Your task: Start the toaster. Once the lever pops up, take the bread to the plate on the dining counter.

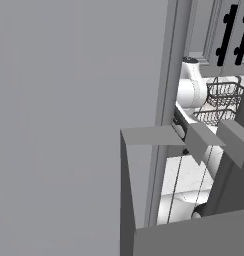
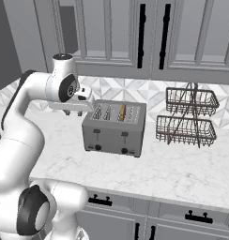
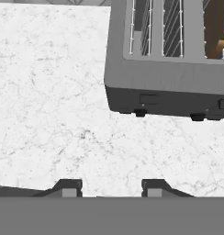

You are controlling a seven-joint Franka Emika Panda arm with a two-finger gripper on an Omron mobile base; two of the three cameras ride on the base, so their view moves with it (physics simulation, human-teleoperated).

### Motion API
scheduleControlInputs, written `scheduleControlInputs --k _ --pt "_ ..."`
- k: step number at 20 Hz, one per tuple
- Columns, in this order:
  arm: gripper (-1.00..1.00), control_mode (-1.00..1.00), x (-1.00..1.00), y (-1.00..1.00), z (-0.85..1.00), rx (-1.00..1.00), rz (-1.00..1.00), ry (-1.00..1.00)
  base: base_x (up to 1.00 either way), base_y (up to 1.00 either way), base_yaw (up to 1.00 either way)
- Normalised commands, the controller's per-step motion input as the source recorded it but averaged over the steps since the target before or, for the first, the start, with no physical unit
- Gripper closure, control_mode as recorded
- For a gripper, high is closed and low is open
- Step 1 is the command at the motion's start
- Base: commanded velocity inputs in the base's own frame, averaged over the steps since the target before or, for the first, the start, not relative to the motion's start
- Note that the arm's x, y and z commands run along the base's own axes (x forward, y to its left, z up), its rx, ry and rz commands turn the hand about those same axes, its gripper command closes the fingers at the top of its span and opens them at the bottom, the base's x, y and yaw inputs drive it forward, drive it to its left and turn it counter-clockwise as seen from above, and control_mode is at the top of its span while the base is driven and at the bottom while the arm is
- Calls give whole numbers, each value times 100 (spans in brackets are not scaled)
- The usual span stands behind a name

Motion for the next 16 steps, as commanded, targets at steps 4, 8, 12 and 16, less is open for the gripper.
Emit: scheduleControlInputs --k 4,8,12,16 --pt "-100 -100 -2 -21 0 0 0 0 0 0 0" --pt "-100 -100 -3 -72 0 8 0 -3 0 0 0" --pt "-100 -100 0 -85 -4 6 0 0 0 0 0" --pt "-100 -100 0 -78 -27 0 0 0 0 0 0"
